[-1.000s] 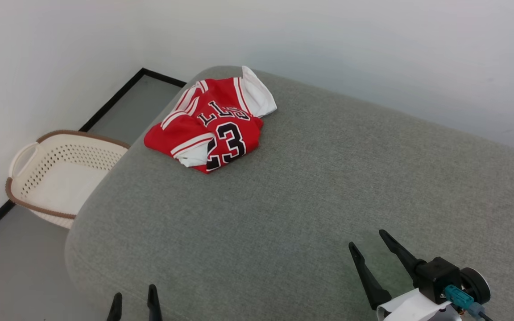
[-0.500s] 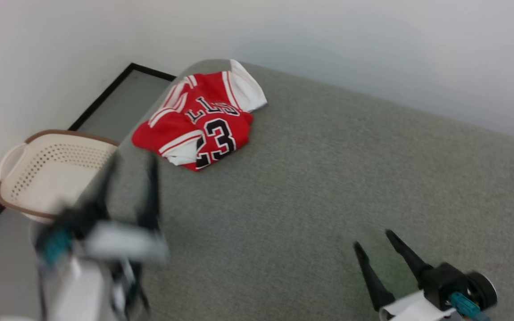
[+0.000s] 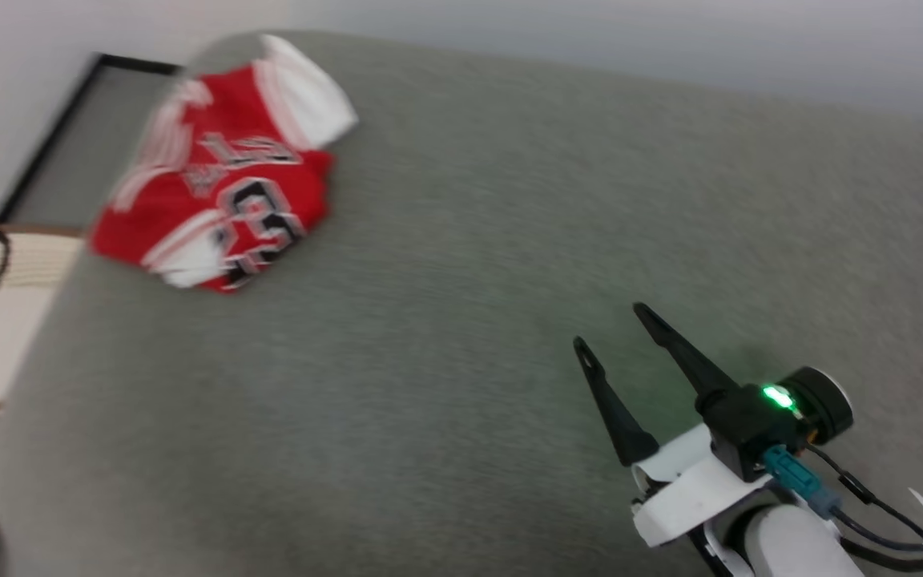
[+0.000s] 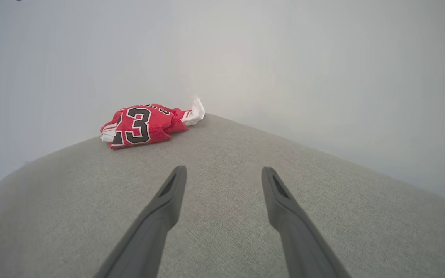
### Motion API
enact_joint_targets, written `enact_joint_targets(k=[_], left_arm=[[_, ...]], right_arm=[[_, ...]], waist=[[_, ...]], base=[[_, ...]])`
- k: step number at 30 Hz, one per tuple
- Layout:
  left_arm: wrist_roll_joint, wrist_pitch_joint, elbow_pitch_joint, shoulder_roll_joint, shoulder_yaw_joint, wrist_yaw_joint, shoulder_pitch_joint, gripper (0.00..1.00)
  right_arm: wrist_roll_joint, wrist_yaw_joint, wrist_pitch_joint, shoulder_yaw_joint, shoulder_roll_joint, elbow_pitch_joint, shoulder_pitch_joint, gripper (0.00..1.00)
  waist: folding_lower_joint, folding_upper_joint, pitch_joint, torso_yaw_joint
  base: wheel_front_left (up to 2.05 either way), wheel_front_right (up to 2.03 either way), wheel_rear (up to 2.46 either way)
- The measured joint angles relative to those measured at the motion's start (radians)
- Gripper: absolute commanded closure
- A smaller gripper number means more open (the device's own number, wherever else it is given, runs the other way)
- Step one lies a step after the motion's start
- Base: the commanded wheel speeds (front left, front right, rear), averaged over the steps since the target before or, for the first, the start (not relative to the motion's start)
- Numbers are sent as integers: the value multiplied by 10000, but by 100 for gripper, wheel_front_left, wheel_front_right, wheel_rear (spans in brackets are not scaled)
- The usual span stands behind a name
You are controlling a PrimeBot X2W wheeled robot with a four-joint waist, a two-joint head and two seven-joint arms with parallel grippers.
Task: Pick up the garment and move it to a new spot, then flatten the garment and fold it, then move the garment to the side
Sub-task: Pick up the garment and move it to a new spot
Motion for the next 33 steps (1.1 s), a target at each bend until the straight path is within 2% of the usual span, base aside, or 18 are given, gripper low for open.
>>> enact_joint_targets(k=[6, 8, 11, 15, 21, 33], left_arm=[[-1394, 2838, 2209, 585, -148, -59, -1078, 0], [-1726, 4031, 2537, 830, -364, -58, -1198, 0], [-2230, 5739, 2940, 859, -640, -59, -1193, 0], [-2803, 7202, 3235, 938, -740, -61, -1185, 0], [-3032, 8195, 3540, 1262, -894, -61, -952, 0], [-3018, 8372, 3549, 1607, -1022, 73, -895, 0]], right_arm=[[-40, -2, -217, 416, 180, 71, -432, 0], [-61, -2, -238, 575, 213, 58, -556, 0], [-151, 0, -230, 759, 251, -75, -709, 0], [-240, -2, -111, 878, 228, -360, -766, 0], [-349, -2, 148, 1145, 161, -871, -855, 0], [-483, -2, 637, 1340, 98, -1912, -709, 0]], waist=[[-1, 0, 823, -1065], [0, 0, 1079, -1385], [0, 0, 1501, -1767], [0, 0, 2038, -2141], [0, 0, 2601, -2642], [-1, 0, 3119, -3106]], base=[[0, 0, 0], [0, 0, 0], [0, 0, 0], [0, 0, 0], [0, 0, 0], [0, 0, 0]])
